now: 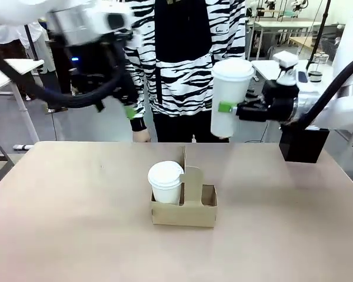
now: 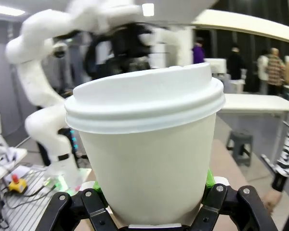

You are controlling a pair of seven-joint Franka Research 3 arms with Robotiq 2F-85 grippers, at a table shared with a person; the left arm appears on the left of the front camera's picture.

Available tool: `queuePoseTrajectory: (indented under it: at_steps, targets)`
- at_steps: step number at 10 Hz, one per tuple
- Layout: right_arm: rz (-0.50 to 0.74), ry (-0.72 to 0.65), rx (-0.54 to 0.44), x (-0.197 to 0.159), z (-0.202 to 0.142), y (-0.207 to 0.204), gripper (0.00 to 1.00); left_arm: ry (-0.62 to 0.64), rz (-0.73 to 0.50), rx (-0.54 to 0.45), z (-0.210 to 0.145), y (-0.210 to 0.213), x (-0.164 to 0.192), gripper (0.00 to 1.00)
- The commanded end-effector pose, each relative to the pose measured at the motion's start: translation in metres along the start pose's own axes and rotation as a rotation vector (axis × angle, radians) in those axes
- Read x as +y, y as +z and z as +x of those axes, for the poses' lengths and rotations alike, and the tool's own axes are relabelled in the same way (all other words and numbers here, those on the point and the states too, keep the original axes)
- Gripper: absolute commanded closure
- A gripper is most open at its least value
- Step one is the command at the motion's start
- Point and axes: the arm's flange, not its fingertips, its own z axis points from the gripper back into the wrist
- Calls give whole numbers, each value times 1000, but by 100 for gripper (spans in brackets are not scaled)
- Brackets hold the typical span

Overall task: Pour a drink into a cup and package it in a carrier.
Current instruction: Insert the held 600 ml Paper Cup into the Cup Carrier.

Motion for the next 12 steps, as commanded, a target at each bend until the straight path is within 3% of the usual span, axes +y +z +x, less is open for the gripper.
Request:
queuePoseTrajectory:
  at_steps: [1,3,4,5,7,11,12]
  targets:
    - [126,44,-3,-1,-17,-11,20,-112,-38,-47,-26,-24,45,0]
    - [186,65,10,-4,-39,-19,20,-244,10,-119,-36,-47,73,0]
    - [132,13,65,-8,-34,-12,20,-53,115,-37,-24,-63,70,0]
    - [152,25,14,9,-39,-21,20,-176,8,-57,-31,-35,78,0]
    - [152,25,14,9,-39,-21,20,-176,8,-57,-31,-35,78,0]
    - [194,-32,5,-5,-71,-32,20,-227,-13,-145,-57,-80,115,0]
    - [224,-45,0,-11,-81,-37,20,-327,-26,-193,-67,-90,128,0]
